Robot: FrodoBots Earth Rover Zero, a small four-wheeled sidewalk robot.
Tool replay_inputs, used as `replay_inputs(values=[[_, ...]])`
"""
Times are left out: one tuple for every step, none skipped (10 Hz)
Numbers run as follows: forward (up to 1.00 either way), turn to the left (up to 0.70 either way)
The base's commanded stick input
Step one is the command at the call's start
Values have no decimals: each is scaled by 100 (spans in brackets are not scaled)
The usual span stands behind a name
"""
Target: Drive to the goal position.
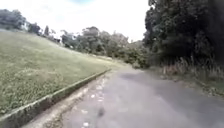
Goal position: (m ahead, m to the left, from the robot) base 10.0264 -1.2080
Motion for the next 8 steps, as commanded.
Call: replay_inputs(values=[[100, -1], [100, 0], [100, 0], [100, 0], [100, 0], [100, 0], [100, -1], [100, -11]])
